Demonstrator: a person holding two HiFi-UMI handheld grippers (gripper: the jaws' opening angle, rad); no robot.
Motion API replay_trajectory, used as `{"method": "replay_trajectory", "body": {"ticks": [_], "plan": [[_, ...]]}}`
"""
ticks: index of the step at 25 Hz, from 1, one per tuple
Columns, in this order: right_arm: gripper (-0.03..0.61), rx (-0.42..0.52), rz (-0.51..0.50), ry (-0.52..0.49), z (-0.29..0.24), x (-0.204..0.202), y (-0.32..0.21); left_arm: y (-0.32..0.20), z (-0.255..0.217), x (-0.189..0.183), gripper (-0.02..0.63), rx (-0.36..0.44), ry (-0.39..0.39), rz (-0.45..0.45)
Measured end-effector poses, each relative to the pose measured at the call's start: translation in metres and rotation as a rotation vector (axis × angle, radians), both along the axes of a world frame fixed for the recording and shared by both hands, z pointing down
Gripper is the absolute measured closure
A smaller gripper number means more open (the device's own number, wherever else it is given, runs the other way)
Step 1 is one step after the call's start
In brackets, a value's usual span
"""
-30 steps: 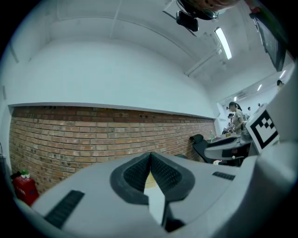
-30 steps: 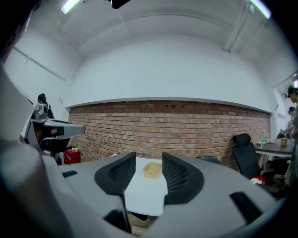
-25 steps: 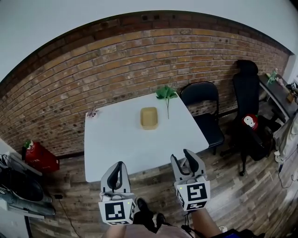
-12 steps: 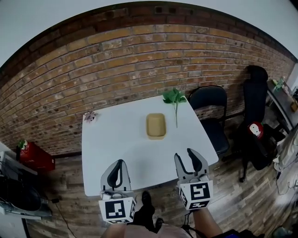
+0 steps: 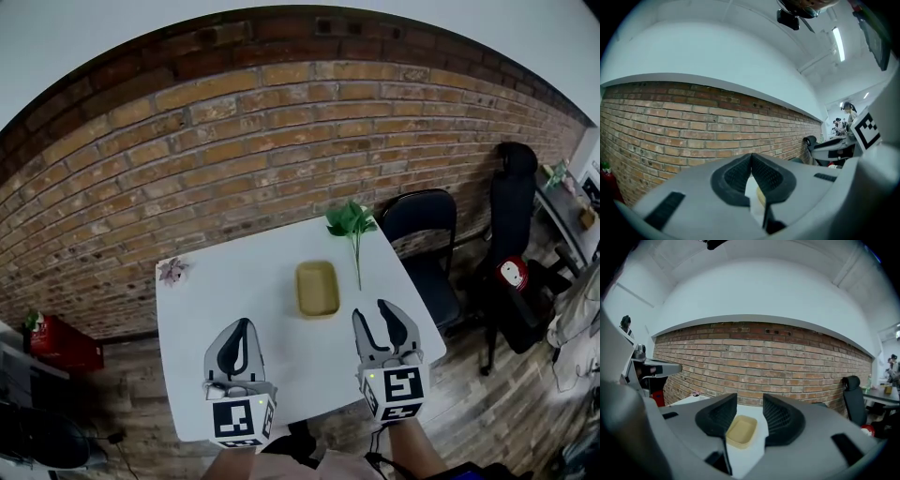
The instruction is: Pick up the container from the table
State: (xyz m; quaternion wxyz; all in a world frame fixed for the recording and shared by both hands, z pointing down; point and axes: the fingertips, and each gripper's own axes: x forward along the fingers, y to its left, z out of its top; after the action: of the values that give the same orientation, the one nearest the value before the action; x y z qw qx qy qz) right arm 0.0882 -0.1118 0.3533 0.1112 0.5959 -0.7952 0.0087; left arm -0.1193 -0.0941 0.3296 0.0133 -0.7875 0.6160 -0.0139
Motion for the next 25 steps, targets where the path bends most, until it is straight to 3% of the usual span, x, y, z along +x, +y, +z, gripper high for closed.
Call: {"method": "replay_trajectory", "body": {"ticks": [10,25], "plan": [[0.402,0.054,0.045,0.011,-0.019,-0.005,-0.041,-0.048,-0.015,-0.003,0.604,0.05,0.003,0.051],[0.403,-0.039,0.01,0.003,0.008,0.003,-0.095,-0.096,0.008,0.013,0.604,-0.035,-0.008,0.037]]}}
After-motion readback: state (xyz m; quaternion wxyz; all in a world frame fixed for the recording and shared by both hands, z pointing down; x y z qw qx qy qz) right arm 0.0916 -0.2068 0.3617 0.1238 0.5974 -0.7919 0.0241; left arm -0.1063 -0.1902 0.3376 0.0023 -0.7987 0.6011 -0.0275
